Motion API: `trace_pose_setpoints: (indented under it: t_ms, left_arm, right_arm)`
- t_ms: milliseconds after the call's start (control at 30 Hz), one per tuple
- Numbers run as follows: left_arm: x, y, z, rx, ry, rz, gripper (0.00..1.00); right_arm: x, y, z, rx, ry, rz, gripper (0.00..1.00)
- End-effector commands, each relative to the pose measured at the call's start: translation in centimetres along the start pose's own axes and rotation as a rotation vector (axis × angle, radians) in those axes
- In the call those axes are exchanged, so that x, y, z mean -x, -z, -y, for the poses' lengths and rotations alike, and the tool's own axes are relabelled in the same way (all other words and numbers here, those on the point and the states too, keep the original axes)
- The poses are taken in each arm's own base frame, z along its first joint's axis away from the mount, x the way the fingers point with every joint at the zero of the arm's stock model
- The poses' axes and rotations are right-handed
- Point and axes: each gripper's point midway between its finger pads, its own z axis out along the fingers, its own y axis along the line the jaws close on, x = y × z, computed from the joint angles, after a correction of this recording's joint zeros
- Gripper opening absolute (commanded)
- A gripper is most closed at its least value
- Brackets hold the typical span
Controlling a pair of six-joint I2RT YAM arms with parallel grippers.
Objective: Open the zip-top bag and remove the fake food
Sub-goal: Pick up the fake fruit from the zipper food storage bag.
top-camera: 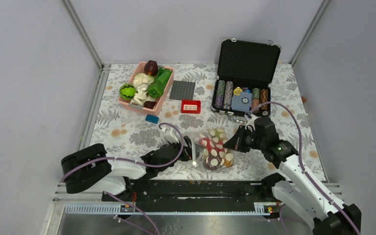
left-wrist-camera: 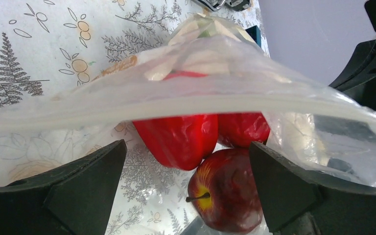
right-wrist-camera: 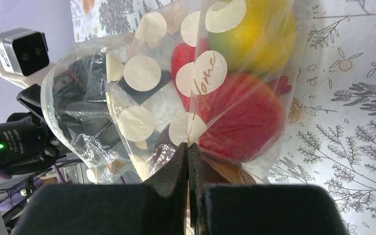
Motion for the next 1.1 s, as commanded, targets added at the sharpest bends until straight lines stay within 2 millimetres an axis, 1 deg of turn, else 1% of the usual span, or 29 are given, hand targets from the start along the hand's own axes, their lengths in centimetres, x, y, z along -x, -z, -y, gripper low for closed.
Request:
trace_pose_setpoints:
  t_ms: [0, 133, 267, 433, 500, 667, 733, 800, 933, 1000, 1067]
  left_arm:
    - [0.6, -0.7, 2.0, -0.069, 0.036, 0.015, 0.99]
    - [-0.8, -1.7, 1.7, -0.035, 0.021, -0.046, 0.99]
    - [-1.2, -2.4, 2.2, -0.064, 0.053, -0.052, 0.99]
    - [-1.1, -3.2, 3.3, -0.103, 0.078, -0.043, 0.99]
    - [-0.9, -3.3, 3.5, -0.109, 0.08, -0.032, 0.99]
    - [0.2, -3.3, 4.1, -0.124, 0.066, 0.011, 0.99]
    - [0.2, -3.8, 4.3, -0.113, 0.04, 0.005, 0.99]
    - [-0.2, -4.4, 4.4, -0.097, 0.013, -0.02, 0.99]
    - [-1.1, -5.5, 3.8, -0.026, -0.032, -0.072, 0.99]
    - [-1.5, -5.8, 2.7, 0.04, -0.058, -0.095, 0.99]
    - [-1.7, -6.2, 2.2, 0.085, -0.077, -0.111, 0.99]
  right_arm:
    - [-0.4, -0.1, -0.9, 0.023, 0.019, -0.021, 0.0]
    - [-0.4, -0.1, -1.3, 0.039, 0.029, -0.017, 0.0]
    - [-1.0, -0.4, -0.9, 0.037, 0.03, -0.044, 0.0]
    - [-2.3, -1.1, 0.3, 0.034, 0.008, -0.081, 0.0]
    - [-2.7, -1.2, 0.4, 0.045, 0.002, -0.09, 0.0]
    - [-3.6, -1.6, 1.1, 0.045, -0.011, -0.122, 0.0]
    - [-3.9, -1.8, 1.2, 0.052, -0.014, -0.134, 0.0]
    - [-4.0, -1.9, 1.2, 0.055, -0.017, -0.137, 0.0]
    - [-3.9, -1.9, 1.1, 0.063, -0.015, -0.137, 0.0]
    - [-3.9, -1.9, 1.0, 0.064, -0.014, -0.137, 0.0]
    - [-3.9, -1.9, 1.0, 0.065, -0.014, -0.139, 0.0]
